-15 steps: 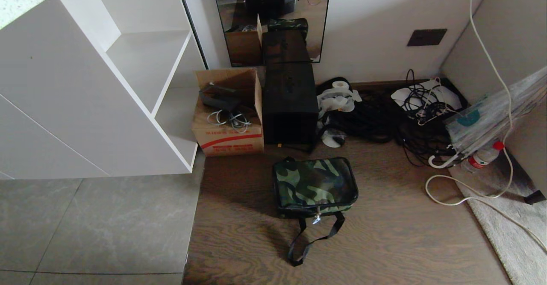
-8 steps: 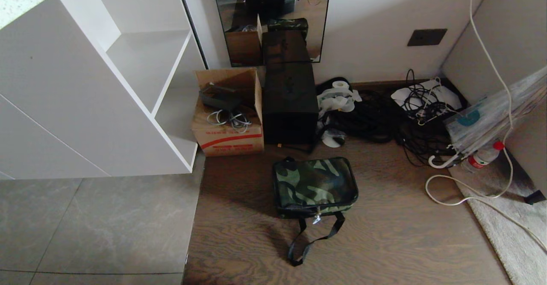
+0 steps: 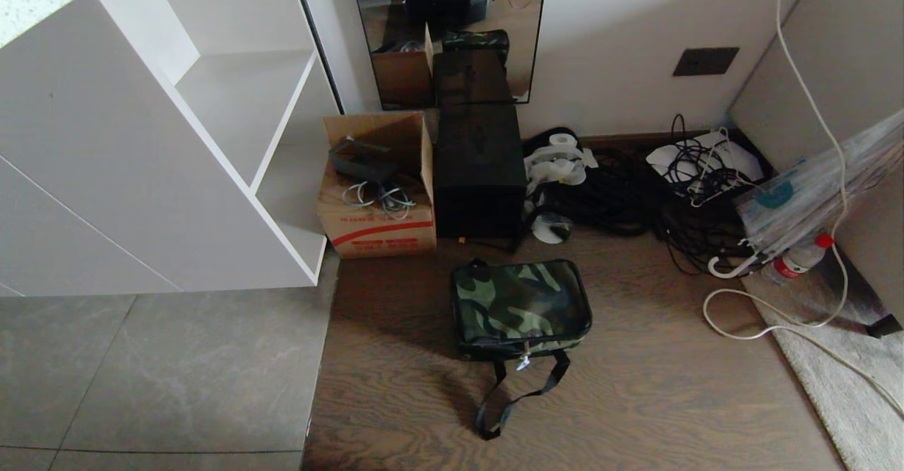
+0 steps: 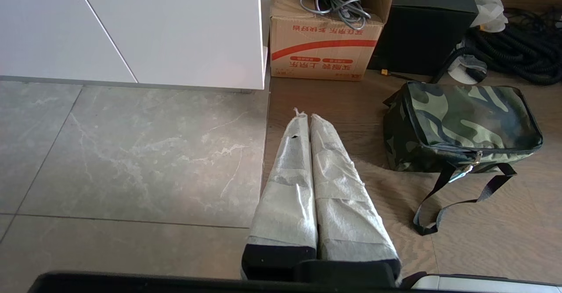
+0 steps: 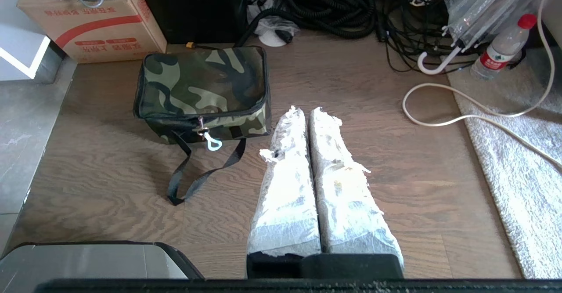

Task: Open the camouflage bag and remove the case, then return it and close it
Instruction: Open the top of the storage box

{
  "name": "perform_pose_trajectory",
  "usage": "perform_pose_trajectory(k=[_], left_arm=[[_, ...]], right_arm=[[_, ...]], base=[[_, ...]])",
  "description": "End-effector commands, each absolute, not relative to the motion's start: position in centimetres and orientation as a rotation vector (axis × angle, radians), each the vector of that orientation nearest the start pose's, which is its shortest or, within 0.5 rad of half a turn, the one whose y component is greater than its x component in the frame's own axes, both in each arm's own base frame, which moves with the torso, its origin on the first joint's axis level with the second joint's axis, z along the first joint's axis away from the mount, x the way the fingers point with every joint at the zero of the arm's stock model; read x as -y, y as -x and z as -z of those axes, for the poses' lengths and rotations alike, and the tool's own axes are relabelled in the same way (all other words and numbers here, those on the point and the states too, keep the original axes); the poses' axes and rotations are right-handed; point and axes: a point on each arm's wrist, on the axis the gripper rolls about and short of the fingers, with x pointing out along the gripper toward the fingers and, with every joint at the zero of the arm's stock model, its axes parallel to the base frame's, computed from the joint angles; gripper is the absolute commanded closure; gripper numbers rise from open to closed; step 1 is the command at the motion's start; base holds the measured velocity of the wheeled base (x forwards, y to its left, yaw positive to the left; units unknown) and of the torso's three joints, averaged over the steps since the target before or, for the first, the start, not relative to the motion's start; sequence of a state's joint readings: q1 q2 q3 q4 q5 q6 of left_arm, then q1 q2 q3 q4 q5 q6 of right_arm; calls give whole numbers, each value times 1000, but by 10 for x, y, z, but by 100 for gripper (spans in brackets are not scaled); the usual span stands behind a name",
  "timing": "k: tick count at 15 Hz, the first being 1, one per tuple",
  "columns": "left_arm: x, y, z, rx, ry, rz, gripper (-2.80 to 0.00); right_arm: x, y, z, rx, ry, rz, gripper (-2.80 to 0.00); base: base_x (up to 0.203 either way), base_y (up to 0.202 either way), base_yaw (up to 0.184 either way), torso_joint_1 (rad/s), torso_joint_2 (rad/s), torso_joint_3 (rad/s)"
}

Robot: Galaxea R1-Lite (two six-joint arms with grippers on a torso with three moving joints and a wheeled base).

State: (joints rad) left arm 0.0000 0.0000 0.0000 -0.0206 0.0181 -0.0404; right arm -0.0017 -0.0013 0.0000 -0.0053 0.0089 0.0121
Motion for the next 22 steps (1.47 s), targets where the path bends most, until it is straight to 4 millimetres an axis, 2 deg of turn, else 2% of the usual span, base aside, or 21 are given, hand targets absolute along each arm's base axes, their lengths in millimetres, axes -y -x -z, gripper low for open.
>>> perform_pose_trajectory(k=[1,22], left_arm=[[0,22,-75,13,42,-18,0],[0,22,-75,13,42,-18,0]], right_arm=[[0,23,-76,8,-12,-8,0],[0,23,-76,8,-13,-8,0]], base=[[0,0,0,0,0,0],[0,0,0,0,0,0]])
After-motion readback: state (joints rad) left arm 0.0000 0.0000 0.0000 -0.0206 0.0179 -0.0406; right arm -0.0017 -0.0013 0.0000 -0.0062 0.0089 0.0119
